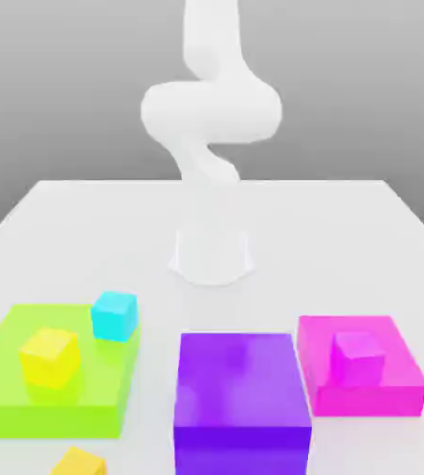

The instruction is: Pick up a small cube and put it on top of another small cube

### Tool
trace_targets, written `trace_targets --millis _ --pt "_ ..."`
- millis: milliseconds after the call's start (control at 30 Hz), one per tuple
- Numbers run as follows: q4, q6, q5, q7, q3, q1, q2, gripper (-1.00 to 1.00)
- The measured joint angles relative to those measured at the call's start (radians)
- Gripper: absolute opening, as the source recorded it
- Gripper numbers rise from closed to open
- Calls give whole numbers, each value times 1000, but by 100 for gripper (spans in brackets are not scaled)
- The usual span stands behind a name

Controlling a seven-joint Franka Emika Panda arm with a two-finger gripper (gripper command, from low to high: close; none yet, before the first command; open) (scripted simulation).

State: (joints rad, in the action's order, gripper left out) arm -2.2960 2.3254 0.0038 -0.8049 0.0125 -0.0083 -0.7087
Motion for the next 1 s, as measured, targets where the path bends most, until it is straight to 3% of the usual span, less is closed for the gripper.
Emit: trace_targets --millis 1000 --pt "52 312 105 -14 121 -137 1095 0"
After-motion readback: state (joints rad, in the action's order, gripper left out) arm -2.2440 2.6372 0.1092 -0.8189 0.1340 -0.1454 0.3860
